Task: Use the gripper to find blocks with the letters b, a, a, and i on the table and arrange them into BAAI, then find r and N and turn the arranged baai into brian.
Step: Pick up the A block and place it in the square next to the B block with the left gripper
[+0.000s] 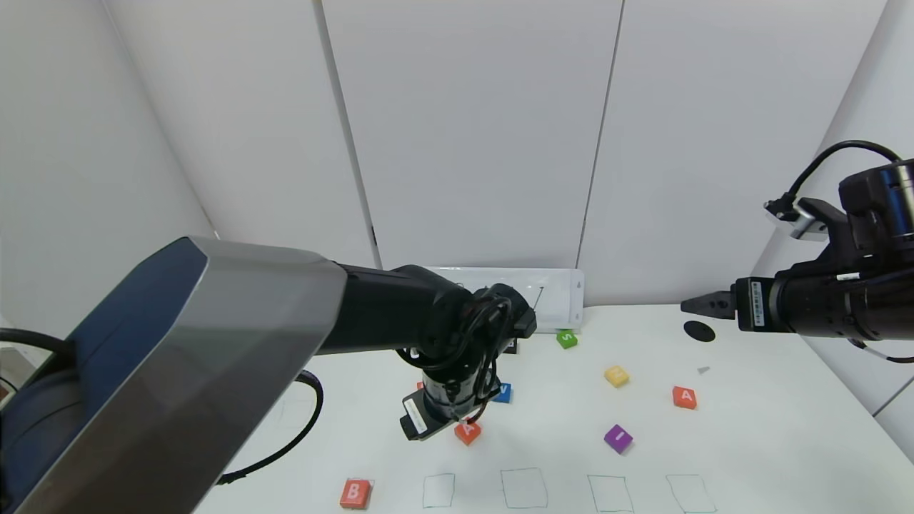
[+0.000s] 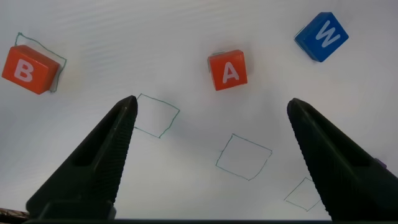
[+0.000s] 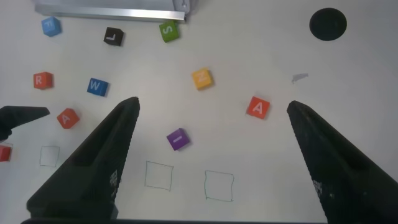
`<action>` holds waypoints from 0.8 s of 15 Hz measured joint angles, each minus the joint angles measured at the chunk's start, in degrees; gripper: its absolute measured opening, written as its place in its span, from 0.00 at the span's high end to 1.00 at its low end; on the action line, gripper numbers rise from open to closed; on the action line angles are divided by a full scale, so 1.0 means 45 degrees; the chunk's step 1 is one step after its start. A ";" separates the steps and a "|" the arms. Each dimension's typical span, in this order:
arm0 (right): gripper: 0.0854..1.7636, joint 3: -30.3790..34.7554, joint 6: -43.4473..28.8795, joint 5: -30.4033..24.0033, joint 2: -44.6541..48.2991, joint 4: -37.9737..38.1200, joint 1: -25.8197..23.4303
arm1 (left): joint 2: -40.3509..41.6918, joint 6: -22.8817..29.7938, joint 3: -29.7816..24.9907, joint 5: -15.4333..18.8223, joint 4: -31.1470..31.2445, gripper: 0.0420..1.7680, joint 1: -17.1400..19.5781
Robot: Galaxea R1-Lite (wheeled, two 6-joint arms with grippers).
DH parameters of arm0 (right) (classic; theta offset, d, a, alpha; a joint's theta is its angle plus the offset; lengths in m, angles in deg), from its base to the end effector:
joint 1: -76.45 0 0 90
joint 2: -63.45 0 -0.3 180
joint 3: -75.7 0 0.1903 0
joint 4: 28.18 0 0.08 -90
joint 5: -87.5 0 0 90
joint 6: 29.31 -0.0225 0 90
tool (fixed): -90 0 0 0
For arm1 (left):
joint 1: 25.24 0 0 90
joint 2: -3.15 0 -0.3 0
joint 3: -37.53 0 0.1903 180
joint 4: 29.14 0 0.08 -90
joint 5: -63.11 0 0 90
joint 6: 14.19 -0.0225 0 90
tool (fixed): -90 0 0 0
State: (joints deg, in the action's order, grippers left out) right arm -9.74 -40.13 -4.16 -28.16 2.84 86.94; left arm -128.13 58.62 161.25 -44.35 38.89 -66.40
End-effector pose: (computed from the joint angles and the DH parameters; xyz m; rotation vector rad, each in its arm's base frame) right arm 0.2745 0.0515 0.2175 0.1315 0.6652 0.1426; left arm 0.3145 -0.2660 0.1021 -0.4665 1.1289 0.4001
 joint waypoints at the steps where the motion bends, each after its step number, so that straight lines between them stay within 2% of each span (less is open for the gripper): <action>1: 0.03 0.0000 0.0003 0.0000 -0.0003 -0.0005 0.0000 | -0.0214 0.0206 0.0331 -0.0005 0.0309 0.03 0.0019; 4: 0.03 0.0003 0.0003 0.0016 -0.0014 -0.0005 0.0005 | -0.0761 0.0377 0.0902 -0.0005 0.0504 0.03 0.0043; 12: 0.03 0.0076 0.0003 0.0084 -0.0173 -0.0214 0.0024 | -0.1766 0.0355 0.1122 0.0043 0.0358 0.03 0.0076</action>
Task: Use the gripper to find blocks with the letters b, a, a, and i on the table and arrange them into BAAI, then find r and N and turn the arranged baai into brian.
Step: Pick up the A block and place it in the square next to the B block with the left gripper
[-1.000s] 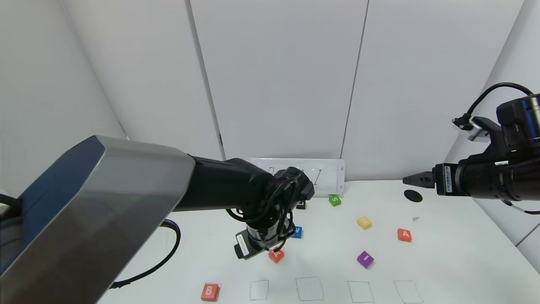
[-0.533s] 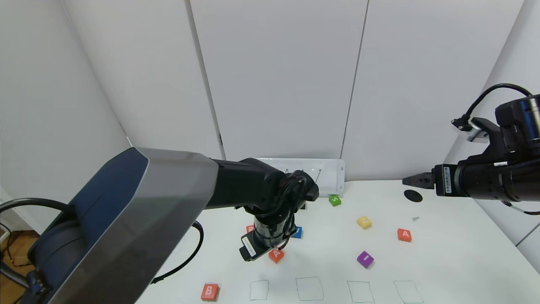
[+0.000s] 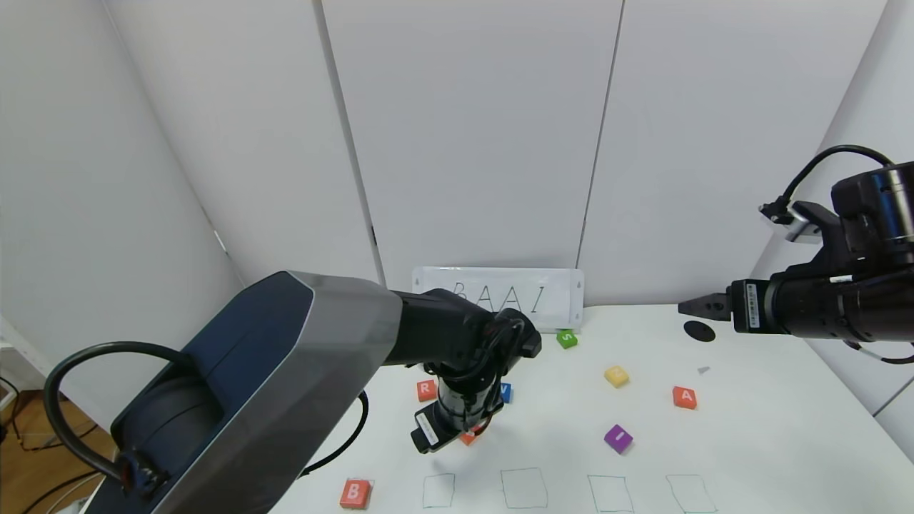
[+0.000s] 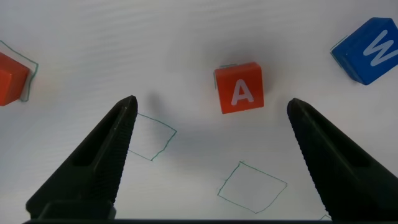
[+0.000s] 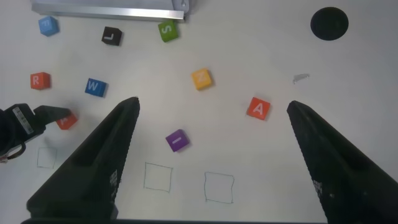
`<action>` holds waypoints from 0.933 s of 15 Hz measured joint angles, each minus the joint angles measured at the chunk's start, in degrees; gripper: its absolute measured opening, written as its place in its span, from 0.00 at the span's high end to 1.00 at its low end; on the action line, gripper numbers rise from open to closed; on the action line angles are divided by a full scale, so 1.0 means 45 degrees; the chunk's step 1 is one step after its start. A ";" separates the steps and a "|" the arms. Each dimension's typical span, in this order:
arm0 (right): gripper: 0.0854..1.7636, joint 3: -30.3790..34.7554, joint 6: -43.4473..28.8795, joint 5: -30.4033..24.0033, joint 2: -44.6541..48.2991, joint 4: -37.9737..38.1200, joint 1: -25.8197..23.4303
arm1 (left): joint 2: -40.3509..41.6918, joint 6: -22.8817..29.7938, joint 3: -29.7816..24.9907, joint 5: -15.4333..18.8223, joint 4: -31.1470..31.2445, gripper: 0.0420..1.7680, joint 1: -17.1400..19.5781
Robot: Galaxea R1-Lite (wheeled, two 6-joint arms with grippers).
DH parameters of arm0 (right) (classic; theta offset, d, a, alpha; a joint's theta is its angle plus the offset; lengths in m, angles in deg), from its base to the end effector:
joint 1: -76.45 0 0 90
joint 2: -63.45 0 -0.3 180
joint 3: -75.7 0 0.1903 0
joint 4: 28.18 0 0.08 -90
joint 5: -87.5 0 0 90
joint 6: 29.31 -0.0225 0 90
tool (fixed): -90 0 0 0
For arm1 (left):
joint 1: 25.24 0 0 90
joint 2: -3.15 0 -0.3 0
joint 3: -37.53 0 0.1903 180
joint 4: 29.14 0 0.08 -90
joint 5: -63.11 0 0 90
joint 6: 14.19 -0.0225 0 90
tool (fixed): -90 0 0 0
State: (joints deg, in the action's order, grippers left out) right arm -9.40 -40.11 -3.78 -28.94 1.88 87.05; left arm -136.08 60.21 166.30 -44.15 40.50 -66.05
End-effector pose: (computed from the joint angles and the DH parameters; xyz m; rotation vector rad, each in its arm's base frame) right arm 0.2778 0.0525 0.2134 0.1281 0.6672 0.1379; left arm 0.3312 -0.2771 0.0614 -0.4406 1.1700 0.4652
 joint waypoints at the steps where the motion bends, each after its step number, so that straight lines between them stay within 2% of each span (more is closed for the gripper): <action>1: 0.03 0.0022 0.0000 0.0157 -0.0024 -0.0100 0.0011 | -0.0046 -0.0008 0.0030 0.0019 -0.0005 0.03 0.0000; 14: 0.03 0.0089 0.0011 0.0274 -0.0092 -0.0152 0.0103 | -0.1021 -0.0068 0.0821 0.0176 0.0073 0.03 0.0182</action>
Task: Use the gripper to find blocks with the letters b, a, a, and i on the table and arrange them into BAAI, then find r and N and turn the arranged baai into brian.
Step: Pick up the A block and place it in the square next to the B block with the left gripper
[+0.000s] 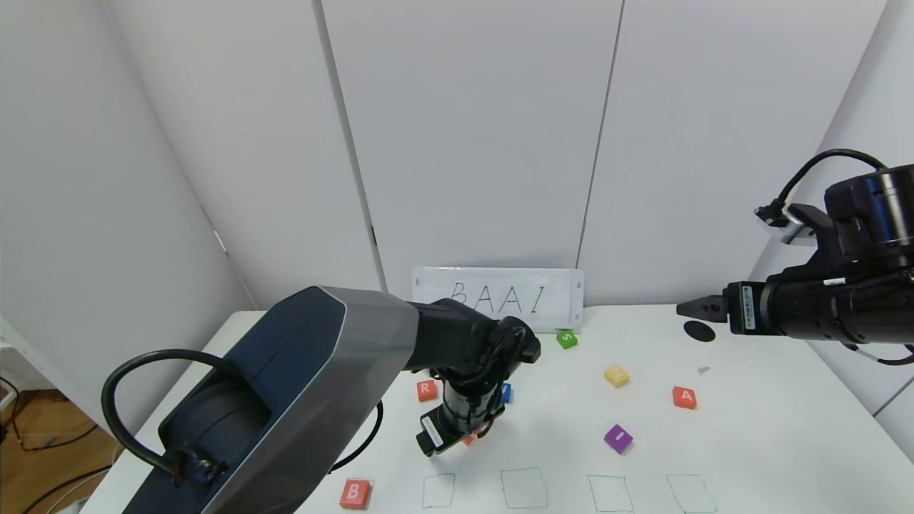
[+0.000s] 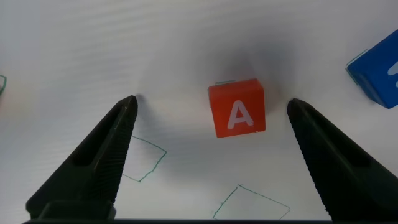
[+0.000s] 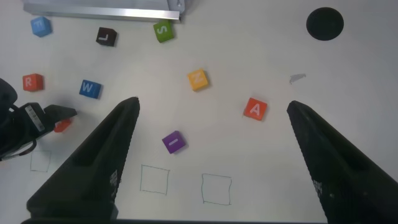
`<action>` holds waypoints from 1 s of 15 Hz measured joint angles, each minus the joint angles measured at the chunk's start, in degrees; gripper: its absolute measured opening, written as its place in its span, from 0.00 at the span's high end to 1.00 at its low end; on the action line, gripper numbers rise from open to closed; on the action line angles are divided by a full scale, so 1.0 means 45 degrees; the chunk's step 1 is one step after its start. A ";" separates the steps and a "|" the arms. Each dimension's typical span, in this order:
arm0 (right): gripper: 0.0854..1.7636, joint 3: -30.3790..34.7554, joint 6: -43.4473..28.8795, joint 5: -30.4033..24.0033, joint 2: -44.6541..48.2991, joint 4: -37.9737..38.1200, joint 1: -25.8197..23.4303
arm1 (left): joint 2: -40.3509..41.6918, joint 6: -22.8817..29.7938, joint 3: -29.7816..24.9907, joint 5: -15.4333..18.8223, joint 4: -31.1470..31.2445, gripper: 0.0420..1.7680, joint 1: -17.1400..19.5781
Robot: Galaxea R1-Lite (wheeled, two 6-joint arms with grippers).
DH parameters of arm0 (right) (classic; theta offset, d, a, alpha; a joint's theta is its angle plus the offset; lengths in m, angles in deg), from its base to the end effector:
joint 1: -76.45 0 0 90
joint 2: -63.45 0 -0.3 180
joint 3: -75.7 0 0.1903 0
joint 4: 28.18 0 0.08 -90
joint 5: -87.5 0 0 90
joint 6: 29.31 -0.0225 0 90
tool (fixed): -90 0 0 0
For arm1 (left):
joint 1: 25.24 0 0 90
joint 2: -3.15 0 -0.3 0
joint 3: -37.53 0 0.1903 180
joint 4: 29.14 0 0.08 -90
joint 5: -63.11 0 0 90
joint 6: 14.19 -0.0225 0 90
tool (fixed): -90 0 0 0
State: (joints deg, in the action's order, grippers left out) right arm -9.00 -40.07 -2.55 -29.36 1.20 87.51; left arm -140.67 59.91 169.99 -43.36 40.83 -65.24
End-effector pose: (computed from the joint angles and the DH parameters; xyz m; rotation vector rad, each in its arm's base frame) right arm 0.2791 0.0546 0.2104 0.1177 0.6672 0.1250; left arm 0.3442 -0.2805 0.0392 -0.4354 1.1922 0.4810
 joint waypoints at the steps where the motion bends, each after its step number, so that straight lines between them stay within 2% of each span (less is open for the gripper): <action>1: 0.03 0.0000 -0.0005 0.0000 -0.0011 -0.0005 0.0000 | -0.0024 0.0019 0.0000 0.0005 0.0005 0.03 0.0003; 10: 0.03 0.0019 -0.0011 0.0011 -0.0054 -0.0030 0.0073 | -0.0062 0.0054 -0.0068 0.0011 0.0049 0.03 0.0043; 13: 0.03 0.0019 -0.0005 0.0011 -0.0060 -0.0065 0.0073 | -0.0087 0.0035 -0.0087 0.0011 0.0049 0.32 0.0043; 15: 0.03 0.0019 -0.0014 0.0016 -0.0060 -0.0098 0.0068 | -0.0092 0.0000 -0.0103 0.0019 0.0062 0.46 0.0027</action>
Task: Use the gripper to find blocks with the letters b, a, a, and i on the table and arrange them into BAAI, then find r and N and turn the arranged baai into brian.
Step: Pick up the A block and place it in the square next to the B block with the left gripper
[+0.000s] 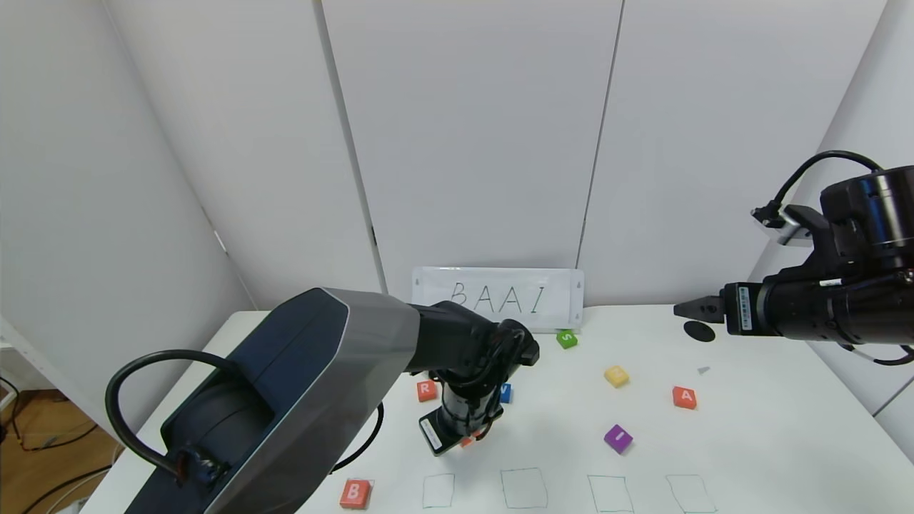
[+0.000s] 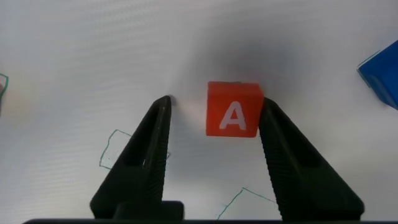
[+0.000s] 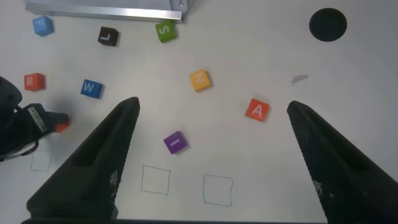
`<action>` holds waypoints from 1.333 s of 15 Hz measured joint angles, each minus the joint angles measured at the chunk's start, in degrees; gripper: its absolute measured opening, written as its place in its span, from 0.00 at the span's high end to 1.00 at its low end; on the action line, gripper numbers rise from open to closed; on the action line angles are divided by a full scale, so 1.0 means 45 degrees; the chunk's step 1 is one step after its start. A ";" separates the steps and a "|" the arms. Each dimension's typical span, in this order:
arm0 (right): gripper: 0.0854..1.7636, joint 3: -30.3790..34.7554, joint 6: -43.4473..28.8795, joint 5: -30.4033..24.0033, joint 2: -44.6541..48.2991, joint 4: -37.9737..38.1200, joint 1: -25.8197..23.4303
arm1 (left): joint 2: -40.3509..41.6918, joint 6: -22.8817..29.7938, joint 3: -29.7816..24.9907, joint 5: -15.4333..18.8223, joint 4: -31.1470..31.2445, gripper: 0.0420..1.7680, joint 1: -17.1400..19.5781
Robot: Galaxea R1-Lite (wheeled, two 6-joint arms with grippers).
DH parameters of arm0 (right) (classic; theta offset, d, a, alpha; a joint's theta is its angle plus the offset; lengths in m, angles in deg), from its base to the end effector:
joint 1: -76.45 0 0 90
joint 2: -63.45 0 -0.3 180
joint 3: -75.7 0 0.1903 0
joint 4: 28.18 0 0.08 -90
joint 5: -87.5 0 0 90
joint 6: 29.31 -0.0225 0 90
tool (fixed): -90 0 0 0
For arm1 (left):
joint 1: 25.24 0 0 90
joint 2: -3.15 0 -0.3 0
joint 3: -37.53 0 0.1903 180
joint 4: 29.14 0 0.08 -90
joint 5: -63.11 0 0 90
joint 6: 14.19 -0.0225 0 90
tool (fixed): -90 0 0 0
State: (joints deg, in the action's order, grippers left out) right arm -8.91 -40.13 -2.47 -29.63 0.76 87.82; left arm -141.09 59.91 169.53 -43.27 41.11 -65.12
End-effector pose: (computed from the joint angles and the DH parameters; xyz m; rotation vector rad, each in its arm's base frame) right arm 0.2802 0.0563 0.2093 0.1166 0.6661 0.1287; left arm 0.3438 -0.2790 0.0343 -0.4232 1.2044 0.4939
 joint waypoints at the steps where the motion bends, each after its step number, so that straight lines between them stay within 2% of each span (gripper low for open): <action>1: 0.03 0.0000 0.0003 -0.0005 0.0005 0.0000 -0.0011 | 0.0000 -0.0014 -0.0005 0.0005 0.0005 0.52 -0.0005; 3: 0.03 0.0000 0.0003 -0.0005 0.0024 0.0008 -0.0011 | 0.0000 -0.0033 -0.0005 0.0011 -0.0005 0.62 -0.0008; 4: 0.03 0.0000 0.0000 -0.0005 0.0030 0.0008 -0.0011 | 0.0000 -0.0043 0.0000 0.0011 -0.0005 0.73 -0.0019; 6: 0.03 0.0000 0.0003 -0.0005 0.0035 0.0008 -0.0019 | -0.0005 -0.0062 0.0016 0.0022 0.0000 0.73 -0.0038; 9: 0.03 0.0000 0.0003 -0.0005 0.0049 0.0008 -0.0019 | 0.0019 -0.0111 0.0035 0.0509 0.0030 0.73 -0.0049; 15: 0.03 -0.0005 0.0000 -0.0005 0.0079 0.0008 -0.0019 | 0.0496 -0.0127 -0.0228 0.0539 0.0293 0.73 -0.0057; 17: 0.03 -0.0005 0.0003 -0.0005 0.0103 0.0014 -0.0030 | 0.0913 -0.0233 -0.0601 0.0528 0.0474 0.73 -0.0043; 20: 0.03 -0.0005 0.0003 -0.0005 0.0133 0.0014 -0.0019 | 0.1769 -0.0951 -0.1929 0.0490 0.0328 0.73 -0.0043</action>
State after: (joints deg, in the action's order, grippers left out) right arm -8.94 -40.11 -2.50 -29.03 0.82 87.73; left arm -133.13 55.63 160.85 -41.07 42.59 -65.31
